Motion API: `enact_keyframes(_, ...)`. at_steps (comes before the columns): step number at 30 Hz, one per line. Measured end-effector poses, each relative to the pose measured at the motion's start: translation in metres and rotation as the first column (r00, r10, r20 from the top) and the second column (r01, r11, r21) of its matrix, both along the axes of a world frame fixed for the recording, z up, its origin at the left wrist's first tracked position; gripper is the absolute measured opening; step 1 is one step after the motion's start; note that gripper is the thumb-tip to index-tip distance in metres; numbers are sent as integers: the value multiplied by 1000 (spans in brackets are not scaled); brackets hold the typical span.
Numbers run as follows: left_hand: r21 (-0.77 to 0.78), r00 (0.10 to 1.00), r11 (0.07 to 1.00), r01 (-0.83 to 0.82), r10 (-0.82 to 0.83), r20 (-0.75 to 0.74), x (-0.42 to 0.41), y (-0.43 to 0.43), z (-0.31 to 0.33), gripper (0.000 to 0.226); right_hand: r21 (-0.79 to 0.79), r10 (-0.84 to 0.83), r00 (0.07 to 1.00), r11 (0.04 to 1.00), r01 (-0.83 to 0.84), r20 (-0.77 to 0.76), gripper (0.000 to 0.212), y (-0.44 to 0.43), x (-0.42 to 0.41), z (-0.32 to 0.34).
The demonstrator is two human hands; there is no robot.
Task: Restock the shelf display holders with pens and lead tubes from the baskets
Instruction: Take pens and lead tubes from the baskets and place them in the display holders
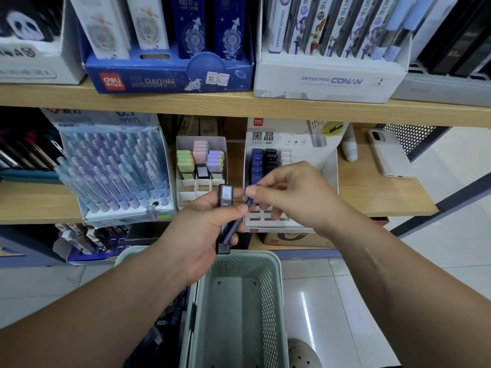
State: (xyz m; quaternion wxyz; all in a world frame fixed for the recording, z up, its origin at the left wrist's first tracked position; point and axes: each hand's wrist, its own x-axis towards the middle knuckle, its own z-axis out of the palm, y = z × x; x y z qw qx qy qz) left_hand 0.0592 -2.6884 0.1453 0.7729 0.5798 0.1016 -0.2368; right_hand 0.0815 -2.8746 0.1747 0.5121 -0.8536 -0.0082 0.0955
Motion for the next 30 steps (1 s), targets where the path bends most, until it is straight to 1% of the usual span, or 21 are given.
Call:
enact_keyframes(3, 59, 998, 997, -48, 46, 34, -2, -3, 0, 23, 87, -32, 997, 995, 37, -66, 9, 7, -2, -2)
enact_keyframes(5, 42, 996, 995, -85, 85, -4, -1, -5, 0, 20, 156, -83, 993, 983, 96, -87, 2, 8, 1, -1)
enact_keyframes(7, -21, 989, 991, -129, 127, -74, 1, -6, 0, 25, 204, -137, 990, 968, 143, -41, 5, 3, 5, 0)
enact_keyframes(8, -40, 983, 987, -157, 152, -106, 2, -5, -1, 29, 203, -164, 986, 966, 157, 17, 7, -1, 7, 1)
enact_keyframes(10, -19, 969, 979, -205, 200, -144, 4, -3, -3, 33, 125, -191, 965, 977, 170, 177, 10, -10, 10, 0)
enact_keyframes(11, 9, 963, 975, -222, 221, -155, 5, -1, -5, 33, 41, -176, 949, 984, 171, 260, 11, -13, 10, -3)
enact_keyframes(12, 36, 957, 971, -235, 238, -168, 6, 1, -6, 33, -63, -138, 933, 984, 168, 333, 12, -16, 10, -6)
enact_keyframes(14, 71, 949, 969, -237, 247, -198, 7, 5, -8, 33, -247, -35, 902, 957, 154, 430, 14, -16, 7, -13)
enact_keyframes(16, 82, 950, 973, -215, 228, -214, 7, 6, -8, 31, -341, 49, 870, 930, 140, 491, 16, -13, 5, -18)
enact_keyframes(20, 66, 958, 983, -174, 185, -222, 6, 5, -6, 33, -409, 128, 813, 901, 143, 568, 16, -8, 5, -19)
enact_keyframes(25, -9, 962, 988, -154, 148, -229, 6, 11, -6, 39, -439, 170, 820, 892, 107, 546, 17, -7, 5, -16)
enact_keyframes(30, 33, 973, 990, -134, 137, -184, 6, 8, -6, 37, -420, 153, 804, 898, 130, 575, 21, -5, 5, -15)
